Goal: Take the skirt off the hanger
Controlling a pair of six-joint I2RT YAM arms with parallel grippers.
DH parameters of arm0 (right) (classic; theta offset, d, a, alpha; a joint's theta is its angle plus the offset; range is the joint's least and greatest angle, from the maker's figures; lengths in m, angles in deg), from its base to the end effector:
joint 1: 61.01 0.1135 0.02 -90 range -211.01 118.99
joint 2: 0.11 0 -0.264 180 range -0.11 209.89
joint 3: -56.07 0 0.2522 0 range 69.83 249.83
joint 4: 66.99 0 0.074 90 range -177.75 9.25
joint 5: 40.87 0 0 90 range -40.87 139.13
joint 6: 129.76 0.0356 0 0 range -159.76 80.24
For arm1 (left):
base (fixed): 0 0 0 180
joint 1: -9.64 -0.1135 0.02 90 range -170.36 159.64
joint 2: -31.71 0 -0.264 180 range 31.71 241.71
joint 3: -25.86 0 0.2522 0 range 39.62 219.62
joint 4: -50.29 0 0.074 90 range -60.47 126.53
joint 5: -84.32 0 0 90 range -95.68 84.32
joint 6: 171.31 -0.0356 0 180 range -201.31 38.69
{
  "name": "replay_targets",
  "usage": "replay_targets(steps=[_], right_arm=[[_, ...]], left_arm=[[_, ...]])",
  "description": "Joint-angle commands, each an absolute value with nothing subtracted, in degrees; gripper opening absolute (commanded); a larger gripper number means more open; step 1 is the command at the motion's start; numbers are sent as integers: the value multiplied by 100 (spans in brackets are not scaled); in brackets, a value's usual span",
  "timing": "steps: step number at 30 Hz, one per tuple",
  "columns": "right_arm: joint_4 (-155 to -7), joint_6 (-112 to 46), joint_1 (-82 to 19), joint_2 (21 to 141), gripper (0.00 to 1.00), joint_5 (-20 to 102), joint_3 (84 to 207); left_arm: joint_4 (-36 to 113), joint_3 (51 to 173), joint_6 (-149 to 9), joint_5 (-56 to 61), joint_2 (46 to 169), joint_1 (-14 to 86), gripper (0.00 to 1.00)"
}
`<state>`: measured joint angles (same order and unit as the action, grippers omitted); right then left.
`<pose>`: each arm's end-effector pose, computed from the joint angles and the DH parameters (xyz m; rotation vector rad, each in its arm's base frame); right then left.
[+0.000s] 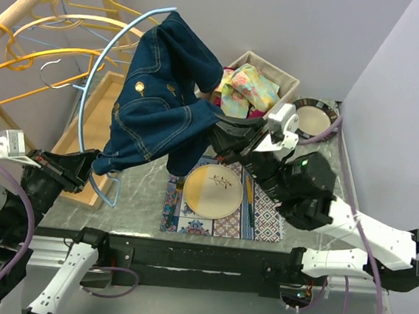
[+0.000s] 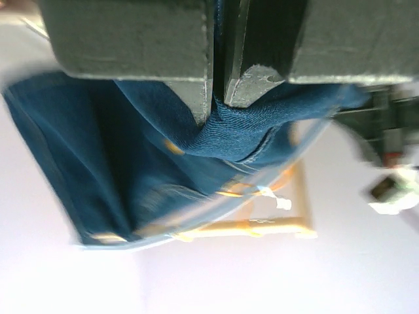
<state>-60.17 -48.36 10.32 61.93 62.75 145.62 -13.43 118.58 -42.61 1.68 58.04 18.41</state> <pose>0.0750 0.1959 0.5244 -0.4701 0.9139 0.8859 -0.0070 -0.0035 0.4668 -0.3032 1.5438 -0.7544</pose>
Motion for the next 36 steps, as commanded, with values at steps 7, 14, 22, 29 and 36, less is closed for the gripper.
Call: replay_targets(steps=[7,14,22,29,36], right_arm=[[-5317,-3607,799,6229,0,3593,16449],[-3024,-3642,799,6668,0,5182,16106],[-1554,-3678,467,7442,0,8058,16764],[-2071,-3027,-62,7670,0,8428,17468],[-3319,-2736,-537,7733,0,7841,18198]], left_arm=[[-944,11863,-5098,355,5711,1693,1],[-751,11381,-5107,407,5659,1684,1],[-610,11178,-5256,364,5764,1632,1],[-733,10950,-5450,-136,5825,1623,1],[-707,10879,-5433,-139,5852,1623,1]])
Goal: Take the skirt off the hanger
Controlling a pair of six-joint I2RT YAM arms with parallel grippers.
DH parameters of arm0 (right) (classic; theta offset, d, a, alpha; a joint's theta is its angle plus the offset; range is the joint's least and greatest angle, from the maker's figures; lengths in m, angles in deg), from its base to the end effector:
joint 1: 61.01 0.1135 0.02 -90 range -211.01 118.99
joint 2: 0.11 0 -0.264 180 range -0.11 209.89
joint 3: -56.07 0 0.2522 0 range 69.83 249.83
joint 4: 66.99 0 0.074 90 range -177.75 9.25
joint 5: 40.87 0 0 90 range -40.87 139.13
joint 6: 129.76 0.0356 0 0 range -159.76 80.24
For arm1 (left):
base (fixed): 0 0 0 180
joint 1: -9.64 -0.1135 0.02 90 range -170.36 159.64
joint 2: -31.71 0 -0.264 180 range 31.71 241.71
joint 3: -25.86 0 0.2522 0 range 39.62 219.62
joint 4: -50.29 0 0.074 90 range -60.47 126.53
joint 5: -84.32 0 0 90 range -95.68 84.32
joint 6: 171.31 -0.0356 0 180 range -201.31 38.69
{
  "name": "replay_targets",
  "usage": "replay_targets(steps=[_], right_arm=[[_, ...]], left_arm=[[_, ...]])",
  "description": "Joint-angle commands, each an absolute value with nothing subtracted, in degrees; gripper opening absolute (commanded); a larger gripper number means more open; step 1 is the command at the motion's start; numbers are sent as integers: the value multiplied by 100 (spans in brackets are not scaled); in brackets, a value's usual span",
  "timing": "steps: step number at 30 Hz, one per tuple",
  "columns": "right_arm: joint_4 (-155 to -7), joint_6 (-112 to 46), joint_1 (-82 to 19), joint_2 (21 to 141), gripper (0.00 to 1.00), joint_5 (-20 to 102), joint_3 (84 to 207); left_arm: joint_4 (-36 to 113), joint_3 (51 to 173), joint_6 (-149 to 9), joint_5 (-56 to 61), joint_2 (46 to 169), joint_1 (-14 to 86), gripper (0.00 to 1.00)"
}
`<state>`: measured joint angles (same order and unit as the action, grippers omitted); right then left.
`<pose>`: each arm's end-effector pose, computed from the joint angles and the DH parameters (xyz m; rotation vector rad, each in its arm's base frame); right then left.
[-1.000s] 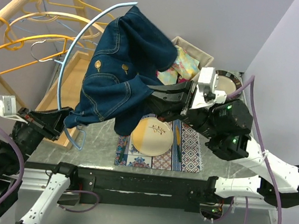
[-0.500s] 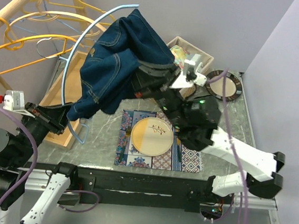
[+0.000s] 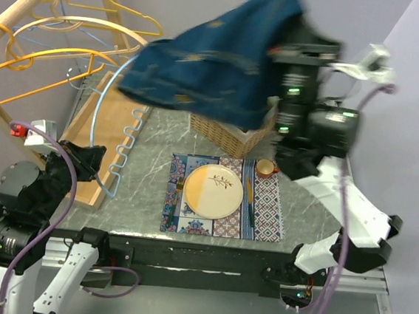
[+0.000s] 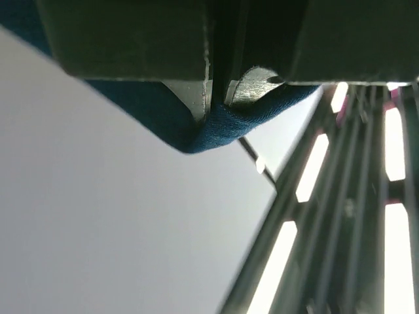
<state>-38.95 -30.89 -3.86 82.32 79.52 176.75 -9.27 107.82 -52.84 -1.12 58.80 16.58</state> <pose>0.1374 0.1796 0.6272 0.3256 0.6083 0.9990 0.0386 -0.0075 0.4310 -0.2531 1.6608 -0.5341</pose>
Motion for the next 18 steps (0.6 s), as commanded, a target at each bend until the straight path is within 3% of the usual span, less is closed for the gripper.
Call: replay_targets(steps=[1,12,18], right_arm=[[-3399,-2780,-546,7706,0,7692,18085],[-3980,-4379,-704,7363,0,6987,17030],[-4067,-4346,-1502,7381,0,7119,16906]], left_arm=[[-654,10914,-5424,-68,5852,1623,1],[-522,11222,-5582,373,5922,1623,1],[-478,11528,-5775,127,5808,1623,1]])
